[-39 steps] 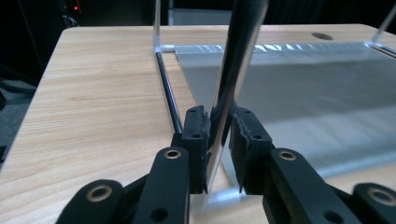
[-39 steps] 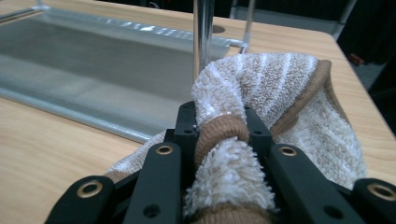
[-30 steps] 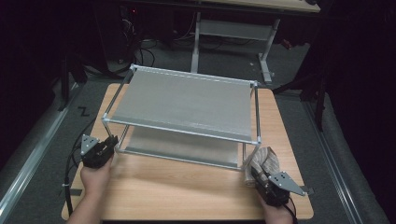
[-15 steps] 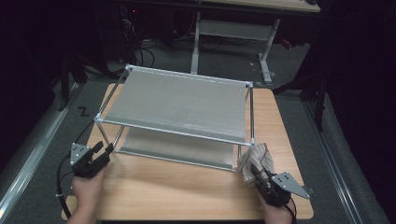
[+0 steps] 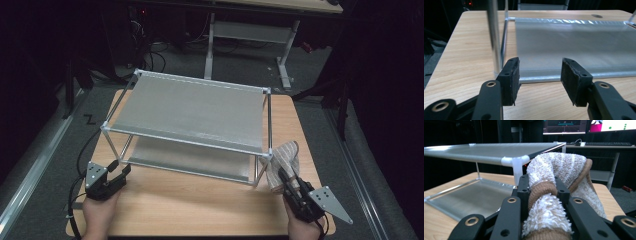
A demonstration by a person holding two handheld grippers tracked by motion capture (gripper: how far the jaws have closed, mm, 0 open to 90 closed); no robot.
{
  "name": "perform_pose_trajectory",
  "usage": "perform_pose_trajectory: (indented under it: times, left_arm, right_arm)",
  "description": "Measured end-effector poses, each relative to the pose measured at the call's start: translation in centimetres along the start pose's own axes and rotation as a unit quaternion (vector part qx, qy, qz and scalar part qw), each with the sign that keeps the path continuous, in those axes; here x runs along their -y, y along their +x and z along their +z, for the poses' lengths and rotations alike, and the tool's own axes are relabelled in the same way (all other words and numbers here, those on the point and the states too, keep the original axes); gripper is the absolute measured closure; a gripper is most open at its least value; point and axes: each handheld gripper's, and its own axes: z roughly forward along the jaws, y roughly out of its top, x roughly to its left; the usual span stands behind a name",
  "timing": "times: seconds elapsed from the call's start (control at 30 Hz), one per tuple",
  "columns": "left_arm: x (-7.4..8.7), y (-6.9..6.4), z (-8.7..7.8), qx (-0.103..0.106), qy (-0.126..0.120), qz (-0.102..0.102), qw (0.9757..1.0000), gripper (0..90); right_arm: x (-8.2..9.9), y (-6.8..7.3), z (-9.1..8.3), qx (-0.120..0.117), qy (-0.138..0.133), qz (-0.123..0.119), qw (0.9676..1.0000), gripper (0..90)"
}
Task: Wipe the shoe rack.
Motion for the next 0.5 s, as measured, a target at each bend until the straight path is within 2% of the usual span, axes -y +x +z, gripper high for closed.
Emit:
perform_pose_trajectory:
  times: [0.13, 0.2, 0.23, 0.27, 0.3, 0.33, 0.43, 0.5]
  left_arm:
    - [-0.2, -0.2, -0.2, 0.01, -0.006, 0.005, 0.9999, 48.9]
    - [-0.2, -0.2, -0.3, 0.014, -0.007, 0.005, 0.9999, 48.9]
    - [-0.2, -0.2, -0.3, 0.015, -0.006, 0.004, 0.9999, 48.9]
    - [-0.2, -0.1, -0.3, 0.016, -0.006, 0.004, 0.9999, 48.9]
    - [-0.1, 0.0, -0.2, 0.016, -0.005, 0.002, 0.9999, 48.9]
    - [-0.1, 0.1, -0.2, 0.016, -0.005, 0.002, 0.9999, 48.9]
    - [0.0, 0.4, -0.2, 0.016, -0.004, -0.002, 0.9999, 48.9]
    - [0.0, 0.5, -0.2, 0.016, -0.004, -0.004, 0.9998, 48.8]
  right_arm:
    - [1.0, 0.0, 0.6, 0.002, 0.034, -0.003, 0.9994, 73.9]
    - [2.0, -0.1, 1.2, 0.006, 0.07, -0.007, 0.9975, 73.9]
    - [2.3, -0.2, 1.4, 0.007, 0.078, -0.009, 0.9969, 73.8]
    - [3.1, -0.4, 1.9, 0.008, 0.11, -0.008, 0.9939, 73.7]
    - [3.5, -0.6, 2.2, 0.009, 0.125, -0.004, 0.9921, 73.7]
    - [4.1, -0.8, 2.6, 0.007, 0.148, 0.001, 0.9889, 73.7]
    - [5.2, -1.2, 3.3, 0.011, 0.183, 0.011, 0.9831, 73.7]
    - [5.4, -1.4, 3.5, 0.016, 0.192, 0.015, 0.9812, 73.6]
